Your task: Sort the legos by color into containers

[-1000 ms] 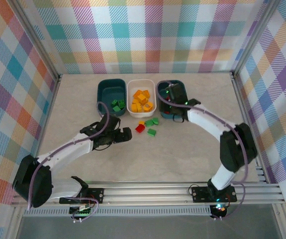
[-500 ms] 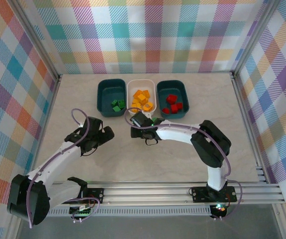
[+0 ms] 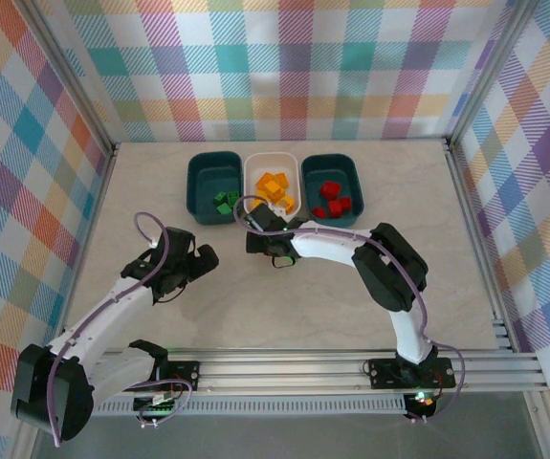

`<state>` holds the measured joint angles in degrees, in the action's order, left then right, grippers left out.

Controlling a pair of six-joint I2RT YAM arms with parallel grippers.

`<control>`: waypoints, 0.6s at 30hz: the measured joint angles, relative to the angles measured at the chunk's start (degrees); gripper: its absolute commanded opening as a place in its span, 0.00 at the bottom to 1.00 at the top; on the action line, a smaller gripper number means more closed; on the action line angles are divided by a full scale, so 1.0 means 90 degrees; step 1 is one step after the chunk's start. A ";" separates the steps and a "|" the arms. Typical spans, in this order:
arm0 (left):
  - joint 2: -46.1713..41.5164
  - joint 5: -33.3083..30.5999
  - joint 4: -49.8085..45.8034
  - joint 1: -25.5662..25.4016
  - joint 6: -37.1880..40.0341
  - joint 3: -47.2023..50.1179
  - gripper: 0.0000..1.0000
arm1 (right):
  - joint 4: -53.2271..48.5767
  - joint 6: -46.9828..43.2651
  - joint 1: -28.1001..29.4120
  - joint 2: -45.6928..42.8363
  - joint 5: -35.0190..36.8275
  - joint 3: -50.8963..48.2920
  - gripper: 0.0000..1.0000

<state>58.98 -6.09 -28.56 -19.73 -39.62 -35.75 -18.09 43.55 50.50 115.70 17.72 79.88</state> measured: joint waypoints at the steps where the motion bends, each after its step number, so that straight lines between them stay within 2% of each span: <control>1: -0.0012 0.0002 0.0002 0.0000 0.0000 0.0000 1.00 | 0.0000 -0.0019 -0.0017 0.0002 -0.0019 0.0000 0.73; 6: -0.0015 0.0002 0.0007 0.0000 0.0000 0.0000 1.00 | 0.0002 -0.0202 -0.0027 0.0070 -0.0039 0.0010 0.70; 9: -0.0015 0.0005 0.0012 0.0000 0.0000 0.0000 1.00 | 0.0005 -0.0372 -0.0027 0.0199 -0.0041 0.0070 0.64; 11: -0.0015 0.0005 0.0012 0.0000 0.0000 0.0000 1.00 | 0.0007 -0.0563 -0.0027 0.0330 -0.0070 0.0163 0.56; 15: -0.0015 0.0005 0.0012 0.0000 0.0005 0.0000 1.00 | -0.0019 -0.0967 -0.0027 0.0580 -0.0066 0.0347 0.32; 18: -0.0012 0.0027 0.0015 0.0000 0.0022 0.0000 1.00 | 0.0138 -0.1146 -0.0044 0.0532 -0.0134 0.0253 0.27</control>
<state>58.87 -5.85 -28.42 -19.73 -39.42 -35.75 -16.84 33.23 50.11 120.49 16.51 82.15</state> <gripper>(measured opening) 0.997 0.294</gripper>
